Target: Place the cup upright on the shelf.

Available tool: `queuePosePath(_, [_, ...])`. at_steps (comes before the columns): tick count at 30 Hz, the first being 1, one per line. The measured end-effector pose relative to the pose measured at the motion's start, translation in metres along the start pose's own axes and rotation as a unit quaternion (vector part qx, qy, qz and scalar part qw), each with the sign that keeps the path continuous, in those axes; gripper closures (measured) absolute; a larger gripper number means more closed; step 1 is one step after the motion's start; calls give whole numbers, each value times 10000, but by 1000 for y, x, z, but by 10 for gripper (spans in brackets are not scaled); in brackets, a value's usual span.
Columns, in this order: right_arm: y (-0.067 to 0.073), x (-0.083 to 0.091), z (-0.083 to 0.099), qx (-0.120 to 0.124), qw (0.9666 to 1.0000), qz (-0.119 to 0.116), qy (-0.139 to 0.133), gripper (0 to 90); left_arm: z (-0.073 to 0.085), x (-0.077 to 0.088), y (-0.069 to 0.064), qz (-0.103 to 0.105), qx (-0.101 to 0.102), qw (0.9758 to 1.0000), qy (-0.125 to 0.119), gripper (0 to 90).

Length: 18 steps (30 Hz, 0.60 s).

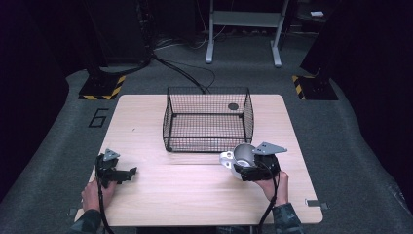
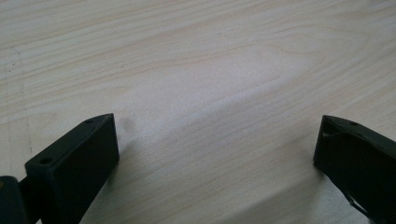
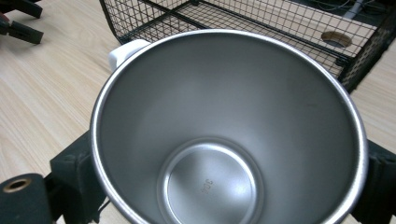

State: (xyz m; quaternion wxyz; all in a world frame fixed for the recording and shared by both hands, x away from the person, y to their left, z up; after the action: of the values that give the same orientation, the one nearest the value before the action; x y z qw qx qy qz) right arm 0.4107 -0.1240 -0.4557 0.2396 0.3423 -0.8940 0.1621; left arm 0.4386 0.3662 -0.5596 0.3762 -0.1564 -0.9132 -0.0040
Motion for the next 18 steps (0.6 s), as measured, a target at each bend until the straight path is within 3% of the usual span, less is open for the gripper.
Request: queuePosePath(18, [11,-17,-26,122,9997,-234,11,71,0,0,0,3,4,10000,-17,0])
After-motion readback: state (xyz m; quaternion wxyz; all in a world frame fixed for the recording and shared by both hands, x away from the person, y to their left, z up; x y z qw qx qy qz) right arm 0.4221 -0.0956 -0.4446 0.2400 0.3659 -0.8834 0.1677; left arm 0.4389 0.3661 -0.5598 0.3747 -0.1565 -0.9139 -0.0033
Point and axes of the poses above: each handheld gripper's, and its own axes: x roughly backward along the jaws, z roughly out of its underside, y roughly to its left, the point moved 4 cm from there along -x, roughly forward along the jaws, and after that the axes turned 9 degrees about x, right-handed, at the moved point
